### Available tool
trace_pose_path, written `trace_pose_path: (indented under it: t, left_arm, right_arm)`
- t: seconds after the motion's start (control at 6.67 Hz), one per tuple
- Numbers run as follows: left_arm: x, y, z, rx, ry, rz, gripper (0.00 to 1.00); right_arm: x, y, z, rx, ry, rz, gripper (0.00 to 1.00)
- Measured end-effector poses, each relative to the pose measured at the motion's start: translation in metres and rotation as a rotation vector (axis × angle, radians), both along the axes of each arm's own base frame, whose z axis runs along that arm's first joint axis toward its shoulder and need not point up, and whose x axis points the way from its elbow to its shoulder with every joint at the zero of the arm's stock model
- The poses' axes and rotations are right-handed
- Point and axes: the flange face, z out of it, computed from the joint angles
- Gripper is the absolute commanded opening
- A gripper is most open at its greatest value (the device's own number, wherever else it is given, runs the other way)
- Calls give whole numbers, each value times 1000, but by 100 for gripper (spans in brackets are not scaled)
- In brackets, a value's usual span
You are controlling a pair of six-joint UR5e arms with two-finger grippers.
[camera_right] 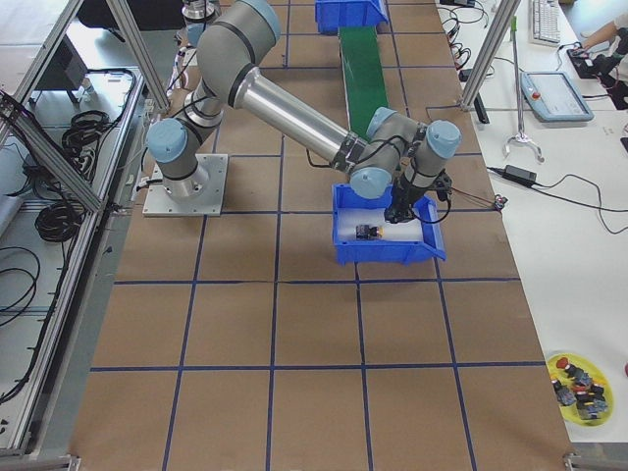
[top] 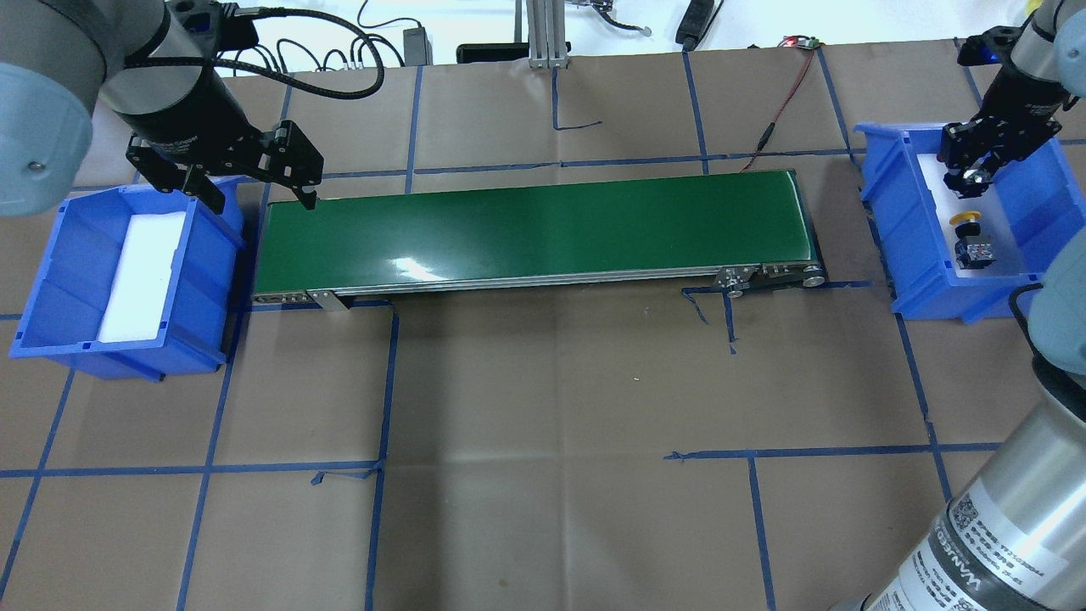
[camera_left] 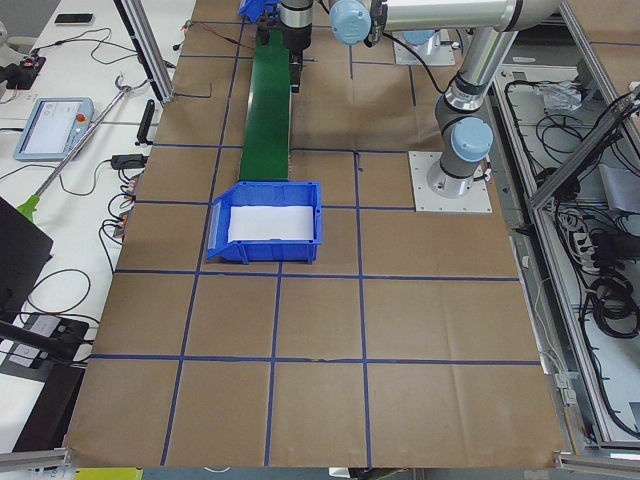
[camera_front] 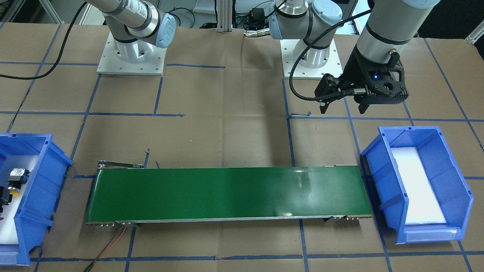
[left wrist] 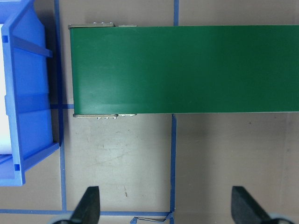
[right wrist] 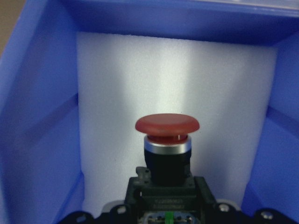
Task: Transport two buttons from left to right
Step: 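Lower the red button into the bin beside the yellow one and release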
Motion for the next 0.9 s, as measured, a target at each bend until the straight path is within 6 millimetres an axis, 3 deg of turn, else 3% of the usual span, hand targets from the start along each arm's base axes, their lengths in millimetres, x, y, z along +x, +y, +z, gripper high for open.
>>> trace_pose_path:
  t: [0.3,0.45,0.6,0.9]
  left_arm:
    - [0,0,0,0,0,0,100]
    - [0,0,0,0,0,0,100]
    - [0,0,0,0,0,0,100]
    - [0,0,1,-1,0,0,100]
  right_arm:
    - [-7,-13,-18,-4,2,20,12]
    - [-7,-13,-26,5,-1,20,59]
    - [-6,-14,-27,5,-4,10,95]
    - [-3,-19,-25,-38,-30,-42,100]
